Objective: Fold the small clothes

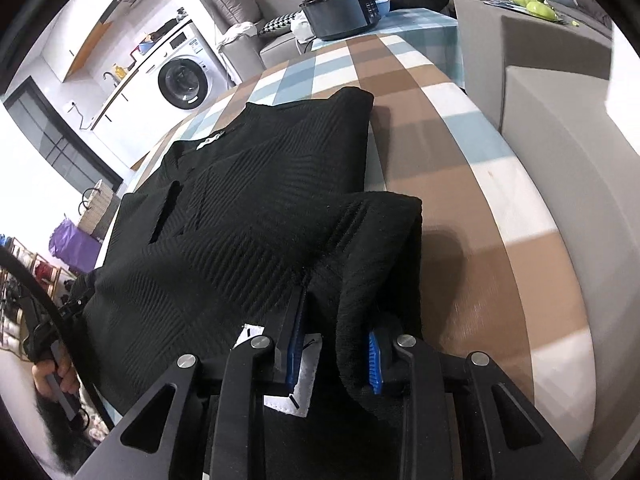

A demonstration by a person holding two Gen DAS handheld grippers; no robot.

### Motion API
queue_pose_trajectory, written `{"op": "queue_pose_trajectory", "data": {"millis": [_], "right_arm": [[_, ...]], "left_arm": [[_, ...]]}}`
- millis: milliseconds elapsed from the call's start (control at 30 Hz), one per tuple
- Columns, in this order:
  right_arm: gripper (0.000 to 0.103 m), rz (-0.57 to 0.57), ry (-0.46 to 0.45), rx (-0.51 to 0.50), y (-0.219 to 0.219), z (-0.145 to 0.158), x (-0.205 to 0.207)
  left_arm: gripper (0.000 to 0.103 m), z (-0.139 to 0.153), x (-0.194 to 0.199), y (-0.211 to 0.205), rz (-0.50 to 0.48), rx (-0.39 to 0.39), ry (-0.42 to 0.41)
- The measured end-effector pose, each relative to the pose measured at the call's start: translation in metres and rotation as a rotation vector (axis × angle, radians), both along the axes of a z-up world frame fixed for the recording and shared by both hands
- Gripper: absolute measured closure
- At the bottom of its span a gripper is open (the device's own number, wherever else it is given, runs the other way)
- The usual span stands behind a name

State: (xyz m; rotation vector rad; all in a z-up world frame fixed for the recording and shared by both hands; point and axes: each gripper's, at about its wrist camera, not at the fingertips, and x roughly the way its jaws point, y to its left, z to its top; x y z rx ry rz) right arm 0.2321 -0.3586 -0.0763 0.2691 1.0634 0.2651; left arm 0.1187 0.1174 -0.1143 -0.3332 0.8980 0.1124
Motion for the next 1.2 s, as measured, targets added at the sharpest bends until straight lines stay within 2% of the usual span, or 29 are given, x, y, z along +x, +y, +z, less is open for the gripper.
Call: {"op": "queue_pose_trajectory", "data": {"millis": [67,167,400,633,767,1067,1133,1200], "right_arm": [[0.068,0.002,-0.001,-0.007,-0.003,0.001,-0.003],[0.067,0.007,-0.012,-0.010,-0.009,0.007,-0.009],[0.068,0.015,-0.073,0.098,-0.021,0.018,-0.020],[0.069,0.015,-0.080,0.098,-0.019,0.014,-0.019],[0.099,0.005,-0.099,0.055,-0.017,0.014,-0.019],[0.101,-0.075,-0.328,0.109,-0.035,0.068,-0.011],[0.101,-0.094,-0.345,0.122,-0.034,0.073,0.003],[0.100,-0.094,-0.329,0.090,-0.027,0.072,0.014]], "left_arm": [[0.074,0.004,-0.006,0.004,0.014,0.001,-0.003],[0.073,0.012,-0.018,0.009,0.033,-0.014,-0.023],[0.073,0.024,-0.038,0.018,0.082,-0.042,-0.059],[0.095,0.024,-0.044,0.016,0.093,-0.015,-0.053],[0.101,0.034,-0.043,0.015,0.109,0.008,-0.098],[0.103,0.087,-0.013,0.033,0.164,0.055,-0.257],[0.103,0.088,0.002,0.041,0.170,0.038,-0.228],[0.103,0.087,0.004,0.047,0.164,-0.009,-0.220]]}}
